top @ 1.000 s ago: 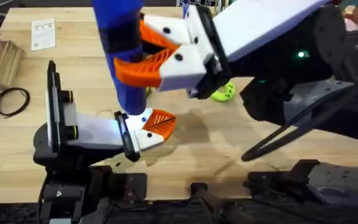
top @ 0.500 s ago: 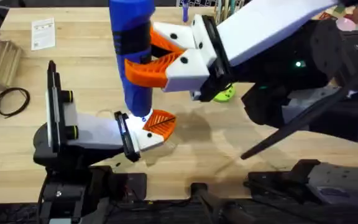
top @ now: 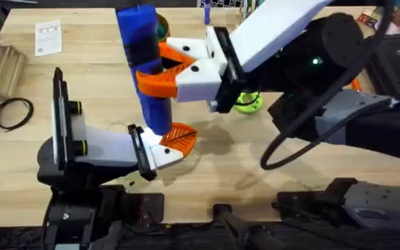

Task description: Pick up the gripper from the table and insert it into the empty holder that is missing its gripper. Then pick up a screw, insert it into the mounting hole, and use the screwdriver to tighten it. Finally, clean up the table by picking up the vegetable and placing it into the bucket.

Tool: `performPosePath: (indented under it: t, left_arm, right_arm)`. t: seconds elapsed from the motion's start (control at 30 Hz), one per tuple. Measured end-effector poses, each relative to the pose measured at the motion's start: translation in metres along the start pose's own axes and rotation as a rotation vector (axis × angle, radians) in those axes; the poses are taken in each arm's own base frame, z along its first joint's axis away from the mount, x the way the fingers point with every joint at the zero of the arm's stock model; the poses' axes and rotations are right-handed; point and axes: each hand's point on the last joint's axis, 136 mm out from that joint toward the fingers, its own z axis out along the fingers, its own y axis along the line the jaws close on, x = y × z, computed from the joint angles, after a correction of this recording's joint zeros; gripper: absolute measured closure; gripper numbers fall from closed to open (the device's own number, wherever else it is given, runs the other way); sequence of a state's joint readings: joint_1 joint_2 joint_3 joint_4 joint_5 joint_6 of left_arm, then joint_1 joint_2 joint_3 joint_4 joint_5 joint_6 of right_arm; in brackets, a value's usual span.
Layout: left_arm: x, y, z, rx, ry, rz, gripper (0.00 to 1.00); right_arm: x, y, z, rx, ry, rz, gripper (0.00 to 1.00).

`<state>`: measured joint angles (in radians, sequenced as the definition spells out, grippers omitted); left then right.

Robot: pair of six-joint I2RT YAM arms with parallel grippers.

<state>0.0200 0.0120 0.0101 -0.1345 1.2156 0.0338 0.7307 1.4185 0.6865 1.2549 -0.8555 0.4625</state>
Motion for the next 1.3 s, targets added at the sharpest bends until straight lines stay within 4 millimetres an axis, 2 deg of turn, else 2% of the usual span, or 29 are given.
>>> performPosePath:
  t: [0.3,0.7,1.3]
  left_arm:
    - [0.000,0.000,0.000,0.000,0.000,0.000,0.995]
    - [0.000,0.000,0.000,0.000,0.000,0.000,0.995]
    - [0.000,0.000,0.000,0.000,0.000,0.000,0.995]
  right_arm:
    - [-0.017,0.010,0.003,-0.046,-0.038,-0.082,0.979]
    - [-0.008,0.010,0.005,-0.052,-0.008,-0.087,0.979]
    - [-0.007,0.009,0.005,-0.050,-0.003,-0.106,0.979]
